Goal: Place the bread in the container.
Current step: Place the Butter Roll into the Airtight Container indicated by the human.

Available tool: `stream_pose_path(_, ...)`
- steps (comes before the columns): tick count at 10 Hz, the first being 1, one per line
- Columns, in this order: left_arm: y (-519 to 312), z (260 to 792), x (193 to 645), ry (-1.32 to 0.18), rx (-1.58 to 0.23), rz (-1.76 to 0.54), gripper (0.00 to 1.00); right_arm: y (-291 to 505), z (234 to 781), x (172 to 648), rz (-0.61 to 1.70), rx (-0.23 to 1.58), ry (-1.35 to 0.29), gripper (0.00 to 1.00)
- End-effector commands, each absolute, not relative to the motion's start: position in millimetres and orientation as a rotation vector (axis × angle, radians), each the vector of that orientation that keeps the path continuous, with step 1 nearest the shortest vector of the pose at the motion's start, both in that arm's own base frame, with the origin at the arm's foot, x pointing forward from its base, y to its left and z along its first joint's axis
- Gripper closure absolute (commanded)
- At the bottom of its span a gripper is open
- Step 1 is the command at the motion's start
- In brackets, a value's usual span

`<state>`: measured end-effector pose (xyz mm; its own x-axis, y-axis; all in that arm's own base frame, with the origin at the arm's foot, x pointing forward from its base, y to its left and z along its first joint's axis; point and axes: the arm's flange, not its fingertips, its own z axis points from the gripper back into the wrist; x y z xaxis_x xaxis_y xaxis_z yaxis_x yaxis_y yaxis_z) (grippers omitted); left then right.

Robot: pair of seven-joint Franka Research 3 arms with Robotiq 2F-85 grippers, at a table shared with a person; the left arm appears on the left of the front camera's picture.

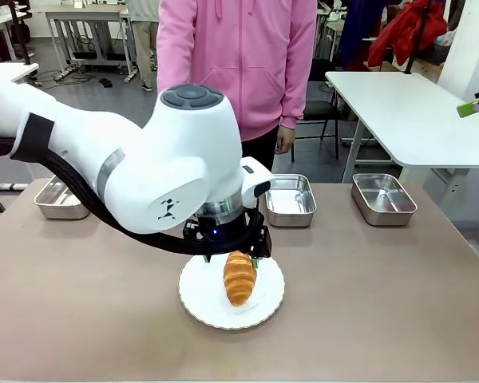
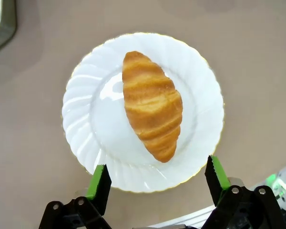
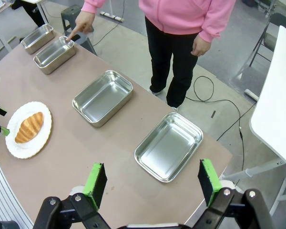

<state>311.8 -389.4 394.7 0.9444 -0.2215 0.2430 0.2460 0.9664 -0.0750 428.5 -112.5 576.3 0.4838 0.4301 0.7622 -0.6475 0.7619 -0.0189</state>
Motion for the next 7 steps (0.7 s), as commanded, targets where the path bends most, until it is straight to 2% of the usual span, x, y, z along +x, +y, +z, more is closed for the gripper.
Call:
stream_pose_path(1,-407,379,311,-0.260,-0.054,-0.175,0.00,-112,578,429,0.670,0.304,-0.850,0.00)
stream_pose_path(7,-420,336,321,-0.273,-0.055,-0.126,0.00,-112,578,429,0.670,0.304,-0.850,0.00)
